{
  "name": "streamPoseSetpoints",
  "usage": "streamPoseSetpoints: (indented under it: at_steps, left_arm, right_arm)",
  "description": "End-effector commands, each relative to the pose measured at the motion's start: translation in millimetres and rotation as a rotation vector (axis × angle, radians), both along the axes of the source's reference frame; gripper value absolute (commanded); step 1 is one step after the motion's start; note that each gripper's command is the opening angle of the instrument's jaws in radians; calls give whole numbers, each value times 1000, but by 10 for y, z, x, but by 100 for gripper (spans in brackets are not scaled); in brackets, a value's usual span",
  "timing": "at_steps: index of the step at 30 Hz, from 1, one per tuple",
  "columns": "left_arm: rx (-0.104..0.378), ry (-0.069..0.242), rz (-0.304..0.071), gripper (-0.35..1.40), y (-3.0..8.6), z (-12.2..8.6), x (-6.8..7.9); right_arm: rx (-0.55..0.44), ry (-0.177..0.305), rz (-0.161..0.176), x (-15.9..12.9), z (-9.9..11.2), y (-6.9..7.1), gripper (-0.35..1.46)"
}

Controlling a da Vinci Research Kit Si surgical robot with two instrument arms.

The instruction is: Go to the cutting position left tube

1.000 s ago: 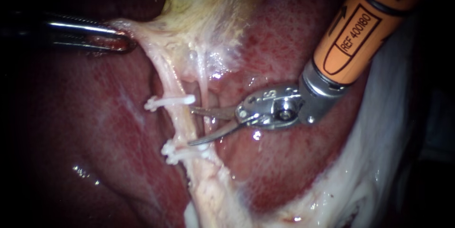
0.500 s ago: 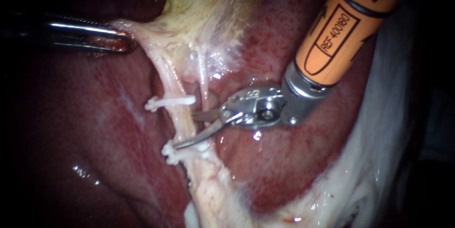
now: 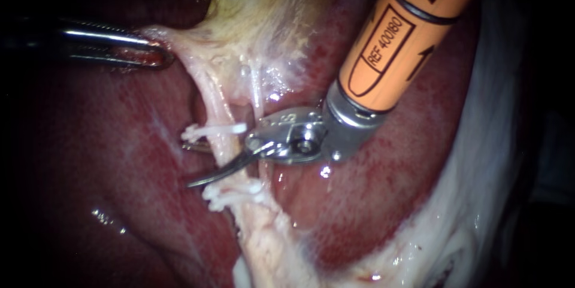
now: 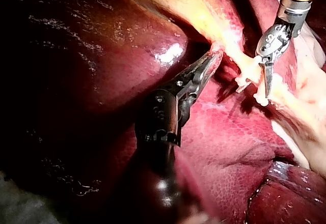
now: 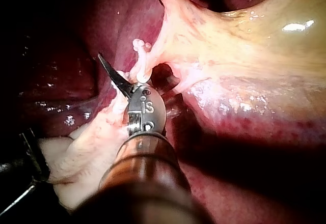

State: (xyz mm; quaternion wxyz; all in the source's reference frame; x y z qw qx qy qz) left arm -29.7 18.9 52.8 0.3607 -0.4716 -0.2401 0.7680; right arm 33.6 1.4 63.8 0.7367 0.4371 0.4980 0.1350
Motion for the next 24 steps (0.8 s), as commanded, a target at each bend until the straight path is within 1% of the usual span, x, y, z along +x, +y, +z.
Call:
streamPoseSetpoints:
  at_steps: [1, 4, 8, 12, 16, 19, 24]
  left_arm:
    - [0, 0, -1, -35, 0, 0, 0]
    - [0, 0, 0, -35, 0, 0, 0]
    - [0, 3, 1, -35, 0, 0, 0]
    - [0, 3, 1, -35, 0, 0, 1]
    - [0, 3, 1, -35, 0, 0, 0]
    - [0, 3, 1, -35, 0, 0, 0]
    - [0, 5, 3, -35, 0, 1, 1]
  right_arm:
    - [5, 1, 1, 2, -1, -1, 143]
    - [21, 11, -3, 6, -7, -2, 143]
    - [36, 26, 1, 6, -18, -3, 143]
    - [50, 41, 6, 5, -36, -1, 143]
    - [60, 53, 11, 4, -49, 2, 145]
    - [64, 58, 14, 4, -52, 4, 145]
    - [69, 55, 13, 4, -51, 3, 145]
